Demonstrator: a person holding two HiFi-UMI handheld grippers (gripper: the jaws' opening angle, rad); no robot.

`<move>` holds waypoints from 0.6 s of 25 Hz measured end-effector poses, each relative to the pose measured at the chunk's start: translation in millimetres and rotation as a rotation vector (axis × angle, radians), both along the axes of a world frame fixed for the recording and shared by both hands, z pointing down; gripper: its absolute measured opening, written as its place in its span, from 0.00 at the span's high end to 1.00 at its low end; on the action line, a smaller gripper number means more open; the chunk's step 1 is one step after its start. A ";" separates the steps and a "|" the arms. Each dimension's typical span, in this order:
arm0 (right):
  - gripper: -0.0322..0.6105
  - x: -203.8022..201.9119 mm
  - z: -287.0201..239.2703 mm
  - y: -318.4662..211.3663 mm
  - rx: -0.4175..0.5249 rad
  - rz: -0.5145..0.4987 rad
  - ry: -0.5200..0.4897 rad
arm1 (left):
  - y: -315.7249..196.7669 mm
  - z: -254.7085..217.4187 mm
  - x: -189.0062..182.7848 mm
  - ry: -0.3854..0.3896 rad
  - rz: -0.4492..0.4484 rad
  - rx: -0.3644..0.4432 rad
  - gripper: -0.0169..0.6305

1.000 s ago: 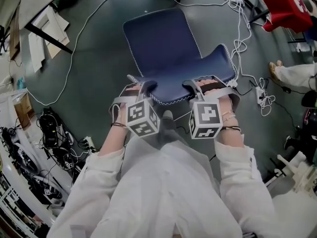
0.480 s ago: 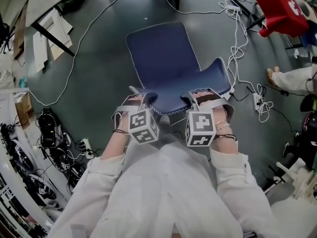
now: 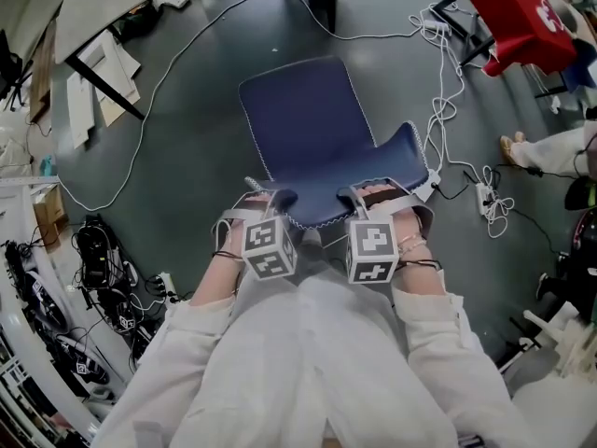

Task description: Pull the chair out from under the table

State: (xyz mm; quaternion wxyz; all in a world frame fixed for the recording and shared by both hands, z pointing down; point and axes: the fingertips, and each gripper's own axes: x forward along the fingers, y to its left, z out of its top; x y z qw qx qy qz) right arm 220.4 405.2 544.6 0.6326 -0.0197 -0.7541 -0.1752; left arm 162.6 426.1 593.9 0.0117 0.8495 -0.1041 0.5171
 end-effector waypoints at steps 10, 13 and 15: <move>0.54 -17.0 -17.5 8.1 -0.096 0.131 -0.147 | 8.5 -14.2 -6.2 0.074 -0.008 -0.129 0.56; 0.54 -23.2 -35.9 10.6 -0.155 0.164 -0.222 | 9.1 -31.1 -14.4 0.111 -0.004 -0.164 0.55; 0.54 -27.7 -51.6 10.0 -0.194 0.195 -0.293 | 6.1 -47.0 -19.8 0.141 0.000 -0.178 0.54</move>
